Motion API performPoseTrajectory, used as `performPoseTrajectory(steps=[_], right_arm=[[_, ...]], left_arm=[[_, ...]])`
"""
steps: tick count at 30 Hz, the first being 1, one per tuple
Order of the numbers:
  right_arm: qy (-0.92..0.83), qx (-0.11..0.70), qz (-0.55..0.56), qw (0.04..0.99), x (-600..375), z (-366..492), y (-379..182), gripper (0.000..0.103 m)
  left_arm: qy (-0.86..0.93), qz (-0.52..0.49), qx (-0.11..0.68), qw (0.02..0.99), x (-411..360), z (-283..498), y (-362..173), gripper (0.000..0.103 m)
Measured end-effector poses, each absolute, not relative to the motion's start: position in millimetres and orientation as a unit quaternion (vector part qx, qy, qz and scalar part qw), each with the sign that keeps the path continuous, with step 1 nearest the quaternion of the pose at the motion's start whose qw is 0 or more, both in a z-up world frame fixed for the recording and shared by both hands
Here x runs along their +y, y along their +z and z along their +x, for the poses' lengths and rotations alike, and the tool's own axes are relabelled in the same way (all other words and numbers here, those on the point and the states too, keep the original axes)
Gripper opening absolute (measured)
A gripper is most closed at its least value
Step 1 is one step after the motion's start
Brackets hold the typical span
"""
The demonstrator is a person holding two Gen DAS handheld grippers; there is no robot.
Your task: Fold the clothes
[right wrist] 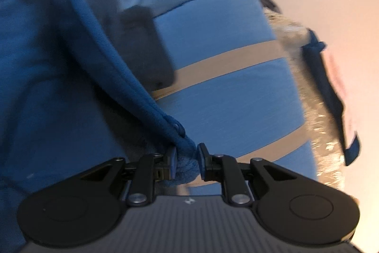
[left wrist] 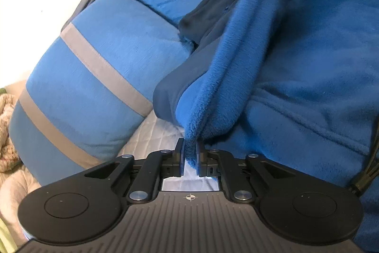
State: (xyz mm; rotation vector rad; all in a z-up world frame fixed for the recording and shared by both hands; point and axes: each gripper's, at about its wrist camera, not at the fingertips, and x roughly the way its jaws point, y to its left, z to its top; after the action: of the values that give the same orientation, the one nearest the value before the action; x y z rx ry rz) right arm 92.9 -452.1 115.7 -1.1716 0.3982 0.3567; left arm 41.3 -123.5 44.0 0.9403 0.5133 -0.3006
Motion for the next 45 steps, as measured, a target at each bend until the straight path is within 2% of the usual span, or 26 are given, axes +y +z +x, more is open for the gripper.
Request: performPoseTrajectory(steps=[2,3,4,5,11,18,19,20,21,22,23,24,25,26,29,32,36,45], right_arm=[[0.19,0.203,-0.545,0.791,-458,76,104,0.033],[0.203,0.214,-0.542,0.787,-460,68,99,0.029],[0.217,0.225,-0.538,0.783,-463,59,94,0.02],[0.231,0.236,-0.535,0.778,-465,51,89,0.019],[0.304,0.275,-0.523,0.747,-472,9,66,0.016],[0.341,0.314,-0.505,0.728,-467,-2,53,0.016],[0.341,0.319,-0.498,0.731,-468,-1,55,0.018],[0.341,0.324,-0.49,0.734,-468,-1,56,0.038],[0.341,0.329,-0.483,0.736,-468,0,58,0.041],[0.344,0.328,-0.478,0.739,-469,-2,61,0.048],[0.346,0.32,-0.473,0.744,-471,-3,67,0.062],[0.348,0.313,-0.468,0.749,-473,-5,72,0.07],[0.35,0.308,-0.457,0.758,-474,-5,80,0.088],[0.351,0.302,-0.445,0.766,-476,-5,89,0.095],[0.362,0.304,-0.39,0.791,-486,-4,122,0.102],[0.362,0.301,-0.34,0.814,-500,0,157,0.103],[0.344,0.297,-0.284,0.844,-525,4,202,0.103],[0.279,0.264,-0.203,0.901,-593,-7,292,0.103]], left_arm=[[-0.142,0.439,0.253,0.851,-121,44,42,0.01],[-0.142,0.435,0.257,0.851,-120,46,42,0.01],[-0.141,0.433,0.259,0.852,-119,46,41,0.01],[-0.141,0.431,0.26,0.853,-118,45,40,0.01],[-0.141,0.417,0.271,0.856,-107,45,32,0.01],[-0.134,0.423,0.278,0.852,-107,37,24,0.012],[-0.135,0.422,0.274,0.853,-107,35,26,0.013],[-0.132,0.42,0.27,0.856,-107,33,29,0.015],[-0.126,0.419,0.266,0.859,-105,31,33,0.028],[-0.12,0.417,0.262,0.862,-104,29,37,0.051],[-0.114,0.415,0.258,0.865,-103,27,40,0.062],[-0.11,0.413,0.253,0.868,-101,24,45,0.077],[-0.113,0.408,0.245,0.872,-99,19,52,0.08],[-0.119,0.401,0.243,0.875,-97,14,60,0.08],[-0.129,0.376,0.244,0.885,-88,0,87,0.082],[-0.133,0.343,0.234,0.9,-75,-11,116,0.086],[-0.154,0.279,0.221,0.921,-60,-24,158,0.103],[-0.154,0.163,0.205,0.953,-38,-36,244,0.103]])
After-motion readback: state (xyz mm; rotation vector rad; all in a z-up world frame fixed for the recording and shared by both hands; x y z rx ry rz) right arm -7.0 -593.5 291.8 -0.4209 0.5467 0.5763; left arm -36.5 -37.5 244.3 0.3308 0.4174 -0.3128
